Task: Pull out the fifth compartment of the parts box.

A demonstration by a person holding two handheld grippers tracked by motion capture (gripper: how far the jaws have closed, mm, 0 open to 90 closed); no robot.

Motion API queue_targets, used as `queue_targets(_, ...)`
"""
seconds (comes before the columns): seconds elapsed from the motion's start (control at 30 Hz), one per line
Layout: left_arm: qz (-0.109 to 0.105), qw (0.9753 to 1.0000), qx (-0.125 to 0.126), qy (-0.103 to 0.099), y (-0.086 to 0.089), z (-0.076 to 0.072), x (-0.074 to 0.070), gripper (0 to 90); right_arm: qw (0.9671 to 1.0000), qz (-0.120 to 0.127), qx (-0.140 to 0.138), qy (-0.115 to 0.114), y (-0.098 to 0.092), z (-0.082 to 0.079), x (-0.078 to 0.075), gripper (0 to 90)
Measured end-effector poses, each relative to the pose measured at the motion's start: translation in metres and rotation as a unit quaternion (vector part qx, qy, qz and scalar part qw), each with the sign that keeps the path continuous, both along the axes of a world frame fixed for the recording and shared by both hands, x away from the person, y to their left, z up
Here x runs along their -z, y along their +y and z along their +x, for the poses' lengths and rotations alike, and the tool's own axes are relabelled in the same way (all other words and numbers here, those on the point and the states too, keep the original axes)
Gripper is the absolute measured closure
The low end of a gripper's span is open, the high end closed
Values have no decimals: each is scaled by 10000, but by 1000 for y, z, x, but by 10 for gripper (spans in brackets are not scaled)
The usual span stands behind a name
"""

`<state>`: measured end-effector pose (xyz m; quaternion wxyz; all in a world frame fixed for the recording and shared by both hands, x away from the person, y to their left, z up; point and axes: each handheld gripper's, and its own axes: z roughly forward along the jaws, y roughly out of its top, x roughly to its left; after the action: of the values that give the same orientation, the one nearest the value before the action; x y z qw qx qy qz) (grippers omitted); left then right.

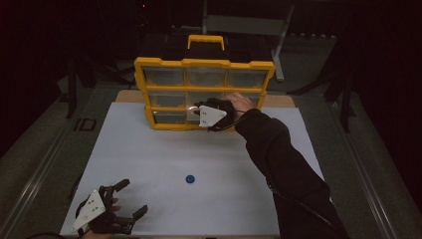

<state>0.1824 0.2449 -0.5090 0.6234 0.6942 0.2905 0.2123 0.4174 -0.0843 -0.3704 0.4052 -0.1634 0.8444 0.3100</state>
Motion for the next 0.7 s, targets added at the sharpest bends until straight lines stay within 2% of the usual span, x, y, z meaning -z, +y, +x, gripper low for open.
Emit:
queue_targets(0.23,1,10000,12,5,0,0,0,0,9998,57,-51,176,0,-5,-3,748)
queue_targets(0.43,-8,10000,4,0,0,0,0,0,9998,45,-114,152,2,-12,-3,748)
queue_targets(0.7,-15,10000,-3,2,0,0,0,0,9994,67,-220,264,-1,-18,-4,747)
